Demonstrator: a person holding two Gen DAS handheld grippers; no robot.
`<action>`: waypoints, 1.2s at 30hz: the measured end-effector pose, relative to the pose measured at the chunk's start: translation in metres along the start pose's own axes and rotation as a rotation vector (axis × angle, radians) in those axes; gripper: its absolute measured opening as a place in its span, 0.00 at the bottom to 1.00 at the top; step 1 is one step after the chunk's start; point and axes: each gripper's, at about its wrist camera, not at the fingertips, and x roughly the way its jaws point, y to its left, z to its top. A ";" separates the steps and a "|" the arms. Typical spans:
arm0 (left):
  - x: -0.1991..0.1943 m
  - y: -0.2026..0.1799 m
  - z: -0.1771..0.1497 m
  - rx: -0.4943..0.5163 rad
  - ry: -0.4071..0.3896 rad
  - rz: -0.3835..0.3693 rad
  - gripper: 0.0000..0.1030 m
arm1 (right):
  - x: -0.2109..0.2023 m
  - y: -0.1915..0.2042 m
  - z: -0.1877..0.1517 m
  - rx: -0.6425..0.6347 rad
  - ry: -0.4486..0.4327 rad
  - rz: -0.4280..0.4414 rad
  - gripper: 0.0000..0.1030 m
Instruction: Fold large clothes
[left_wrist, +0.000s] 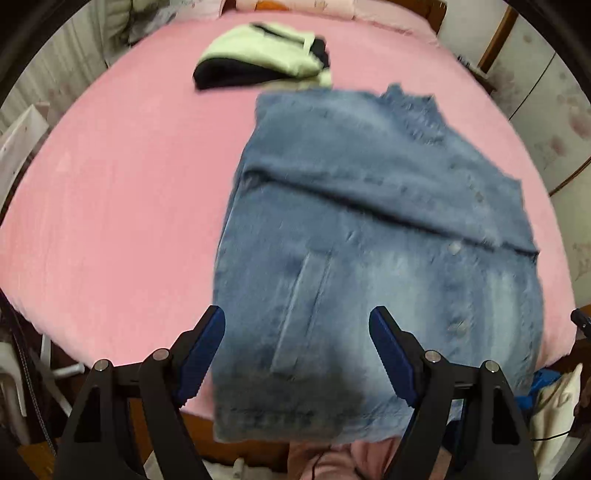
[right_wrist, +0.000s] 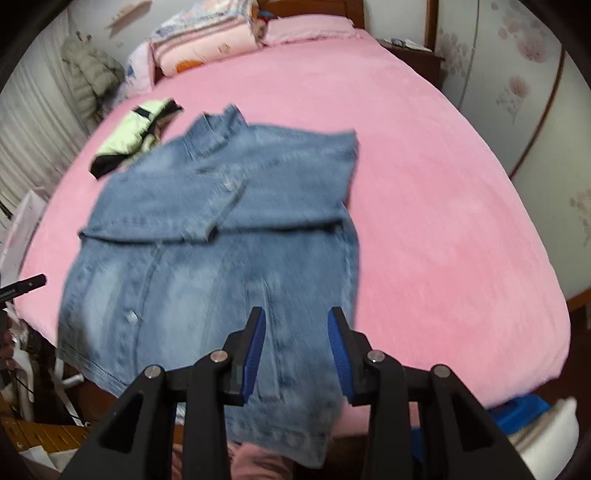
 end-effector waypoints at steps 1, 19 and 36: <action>0.009 0.007 -0.006 0.001 0.034 0.007 0.77 | 0.004 -0.002 -0.009 0.013 0.020 -0.015 0.34; 0.071 0.077 -0.063 0.000 0.179 -0.202 0.77 | 0.062 -0.040 -0.105 0.230 0.179 0.037 0.34; 0.079 0.095 -0.080 0.053 0.207 -0.382 0.78 | 0.083 -0.043 -0.128 0.187 0.245 0.208 0.43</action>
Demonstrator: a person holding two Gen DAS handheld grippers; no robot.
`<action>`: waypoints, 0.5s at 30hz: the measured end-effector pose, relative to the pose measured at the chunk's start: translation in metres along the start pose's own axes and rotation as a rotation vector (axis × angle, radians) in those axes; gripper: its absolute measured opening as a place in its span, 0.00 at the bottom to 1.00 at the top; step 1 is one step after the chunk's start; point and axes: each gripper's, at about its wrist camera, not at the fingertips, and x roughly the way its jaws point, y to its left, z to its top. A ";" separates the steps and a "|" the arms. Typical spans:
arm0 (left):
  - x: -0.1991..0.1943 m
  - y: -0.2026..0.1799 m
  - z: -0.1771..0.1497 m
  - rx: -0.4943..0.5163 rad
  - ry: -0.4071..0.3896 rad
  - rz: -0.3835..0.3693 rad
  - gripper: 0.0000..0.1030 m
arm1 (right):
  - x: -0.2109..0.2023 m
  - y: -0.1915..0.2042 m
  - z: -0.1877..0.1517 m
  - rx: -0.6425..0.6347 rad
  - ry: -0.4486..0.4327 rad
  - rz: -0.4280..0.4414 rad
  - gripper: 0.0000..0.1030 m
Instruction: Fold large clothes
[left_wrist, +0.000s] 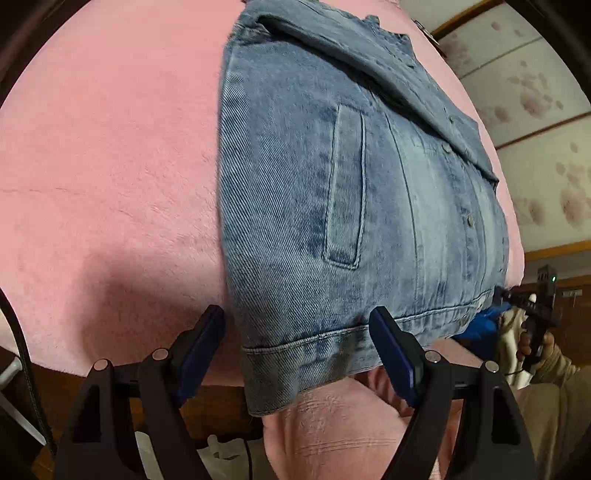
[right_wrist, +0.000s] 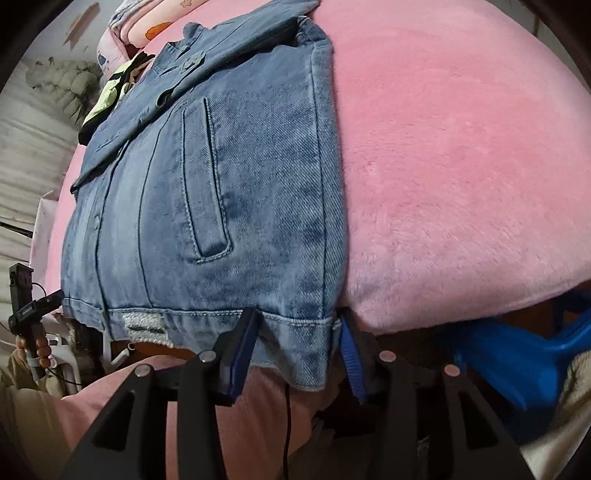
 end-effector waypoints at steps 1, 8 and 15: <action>0.006 -0.004 -0.001 0.000 0.005 -0.006 0.84 | 0.003 -0.002 0.001 0.013 -0.005 0.014 0.44; 0.029 -0.037 -0.002 0.088 0.029 0.048 0.77 | 0.004 -0.001 0.003 0.001 -0.012 0.029 0.38; -0.002 -0.059 0.007 0.126 0.036 0.092 0.12 | -0.036 0.037 0.005 -0.109 -0.018 -0.023 0.19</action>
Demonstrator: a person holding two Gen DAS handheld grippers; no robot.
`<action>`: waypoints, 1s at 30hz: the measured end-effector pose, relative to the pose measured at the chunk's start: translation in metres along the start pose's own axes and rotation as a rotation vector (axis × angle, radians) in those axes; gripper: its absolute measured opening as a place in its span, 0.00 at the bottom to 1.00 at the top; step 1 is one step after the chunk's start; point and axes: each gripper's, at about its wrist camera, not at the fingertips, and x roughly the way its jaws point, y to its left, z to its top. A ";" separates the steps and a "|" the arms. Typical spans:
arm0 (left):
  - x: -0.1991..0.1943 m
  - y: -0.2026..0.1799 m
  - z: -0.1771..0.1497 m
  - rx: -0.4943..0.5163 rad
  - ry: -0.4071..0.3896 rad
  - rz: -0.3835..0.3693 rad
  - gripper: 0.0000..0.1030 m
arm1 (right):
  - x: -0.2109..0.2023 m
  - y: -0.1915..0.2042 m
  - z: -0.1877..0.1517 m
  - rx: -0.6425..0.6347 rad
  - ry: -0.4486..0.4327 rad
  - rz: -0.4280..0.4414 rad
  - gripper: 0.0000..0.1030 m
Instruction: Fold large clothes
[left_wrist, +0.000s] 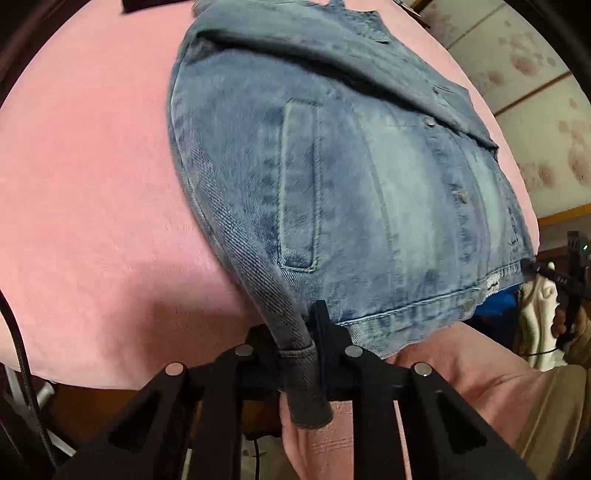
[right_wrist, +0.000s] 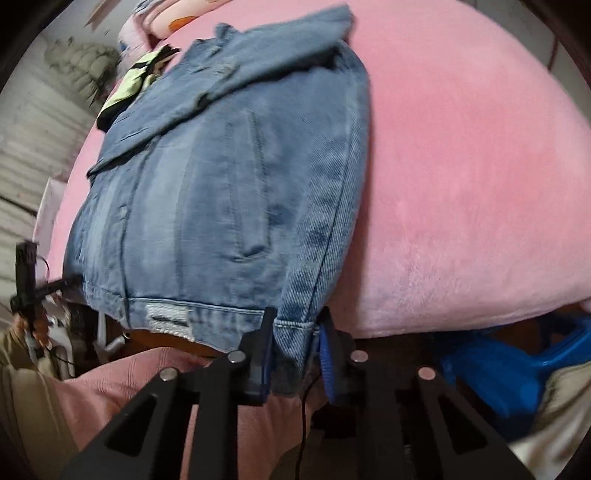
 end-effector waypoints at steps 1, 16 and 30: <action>-0.009 -0.005 0.004 -0.008 -0.004 -0.010 0.12 | -0.008 0.004 0.003 -0.006 -0.009 0.006 0.19; -0.155 -0.020 0.159 -0.365 -0.365 -0.217 0.11 | -0.157 0.082 0.151 0.010 -0.378 0.073 0.18; -0.004 0.070 0.338 -0.665 -0.305 0.059 0.30 | -0.018 -0.001 0.374 0.206 -0.308 -0.029 0.35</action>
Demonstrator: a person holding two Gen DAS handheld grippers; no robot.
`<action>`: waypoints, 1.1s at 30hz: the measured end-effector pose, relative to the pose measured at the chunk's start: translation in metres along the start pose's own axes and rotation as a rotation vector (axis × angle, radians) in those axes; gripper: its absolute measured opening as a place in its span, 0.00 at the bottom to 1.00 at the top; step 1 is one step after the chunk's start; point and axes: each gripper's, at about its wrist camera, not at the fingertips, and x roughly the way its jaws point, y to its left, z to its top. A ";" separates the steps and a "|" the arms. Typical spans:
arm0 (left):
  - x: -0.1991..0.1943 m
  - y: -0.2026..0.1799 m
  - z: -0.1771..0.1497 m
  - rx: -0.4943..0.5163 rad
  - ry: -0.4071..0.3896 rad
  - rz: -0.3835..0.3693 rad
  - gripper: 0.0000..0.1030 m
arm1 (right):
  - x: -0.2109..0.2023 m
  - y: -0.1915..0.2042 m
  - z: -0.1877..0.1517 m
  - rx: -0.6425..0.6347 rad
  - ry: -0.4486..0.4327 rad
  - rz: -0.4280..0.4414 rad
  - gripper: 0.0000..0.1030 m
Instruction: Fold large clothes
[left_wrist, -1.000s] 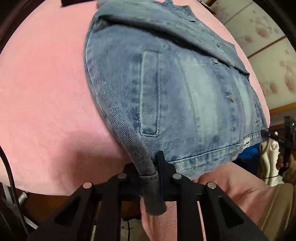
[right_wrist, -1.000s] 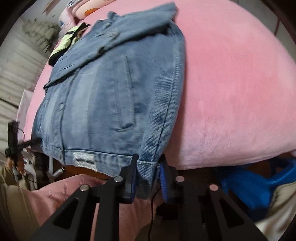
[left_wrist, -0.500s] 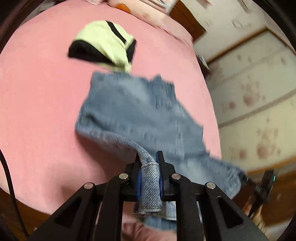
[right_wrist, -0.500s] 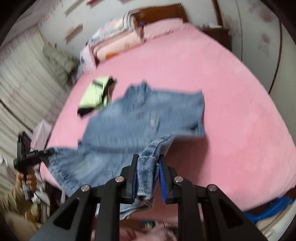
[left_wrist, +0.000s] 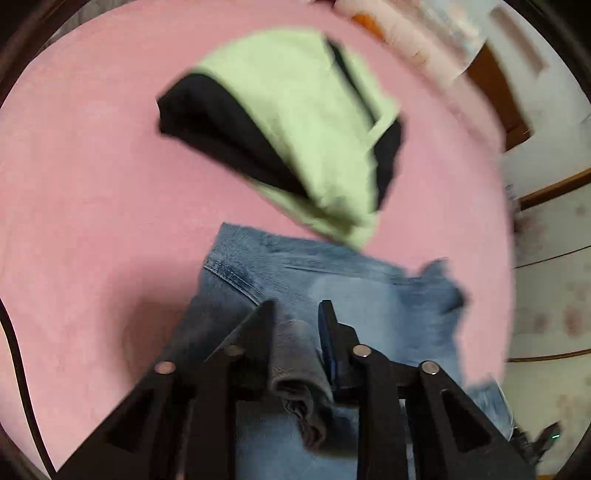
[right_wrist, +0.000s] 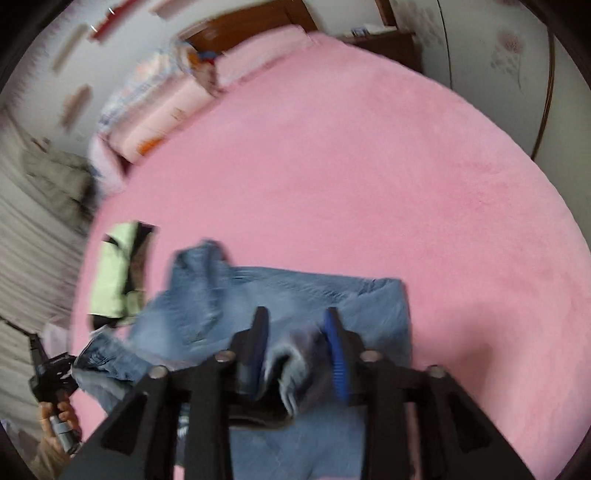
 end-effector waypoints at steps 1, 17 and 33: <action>0.015 -0.002 0.003 0.013 0.018 0.015 0.38 | 0.016 -0.004 0.006 -0.006 0.007 -0.018 0.35; 0.032 -0.019 0.017 0.370 -0.044 -0.046 0.66 | 0.103 -0.029 -0.016 -0.192 0.181 -0.010 0.35; 0.023 -0.022 0.018 0.686 0.170 -0.309 0.75 | 0.116 -0.033 -0.011 -0.080 0.156 0.051 0.41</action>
